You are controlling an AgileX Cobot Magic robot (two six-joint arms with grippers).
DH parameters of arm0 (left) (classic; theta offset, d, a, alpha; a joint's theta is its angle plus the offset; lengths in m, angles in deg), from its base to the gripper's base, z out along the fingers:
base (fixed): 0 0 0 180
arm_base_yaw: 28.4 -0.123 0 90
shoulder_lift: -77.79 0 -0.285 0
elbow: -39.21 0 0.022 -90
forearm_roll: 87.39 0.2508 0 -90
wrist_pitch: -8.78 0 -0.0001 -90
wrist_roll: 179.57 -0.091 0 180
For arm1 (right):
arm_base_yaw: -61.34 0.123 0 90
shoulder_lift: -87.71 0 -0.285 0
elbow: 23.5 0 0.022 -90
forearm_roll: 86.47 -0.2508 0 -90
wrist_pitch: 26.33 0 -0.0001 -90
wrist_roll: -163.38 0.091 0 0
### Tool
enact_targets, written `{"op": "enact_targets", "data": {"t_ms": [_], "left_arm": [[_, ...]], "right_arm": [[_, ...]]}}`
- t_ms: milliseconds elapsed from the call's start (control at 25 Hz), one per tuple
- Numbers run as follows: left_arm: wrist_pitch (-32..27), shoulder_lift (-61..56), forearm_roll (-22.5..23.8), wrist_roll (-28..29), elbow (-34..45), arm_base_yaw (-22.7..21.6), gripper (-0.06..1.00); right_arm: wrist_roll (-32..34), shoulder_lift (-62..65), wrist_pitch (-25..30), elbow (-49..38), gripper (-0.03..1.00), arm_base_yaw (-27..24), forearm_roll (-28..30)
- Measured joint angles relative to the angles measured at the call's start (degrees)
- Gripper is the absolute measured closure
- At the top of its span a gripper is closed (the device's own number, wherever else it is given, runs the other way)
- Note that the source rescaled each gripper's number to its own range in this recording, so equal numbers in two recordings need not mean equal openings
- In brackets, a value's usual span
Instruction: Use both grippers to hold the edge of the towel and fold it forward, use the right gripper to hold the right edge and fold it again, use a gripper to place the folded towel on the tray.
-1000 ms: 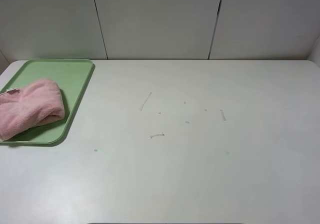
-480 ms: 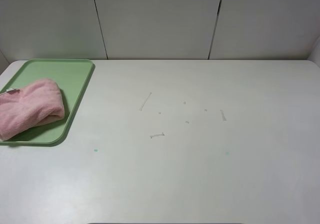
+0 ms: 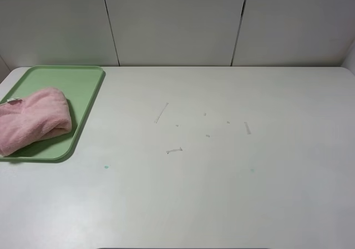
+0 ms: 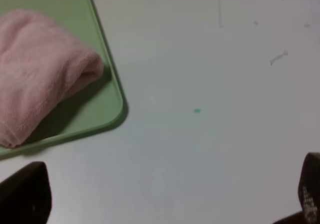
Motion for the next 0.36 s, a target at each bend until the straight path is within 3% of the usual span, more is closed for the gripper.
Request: {"op": "enact_targets", "data": {"t_ms": [360], "left_arm": [[0.0,0.0,0.0,1.5,0.0,0.0,-0.06]], "right_arm": [[0.0,0.0,0.0,0.0,-0.03,0.0,0.0]]}}
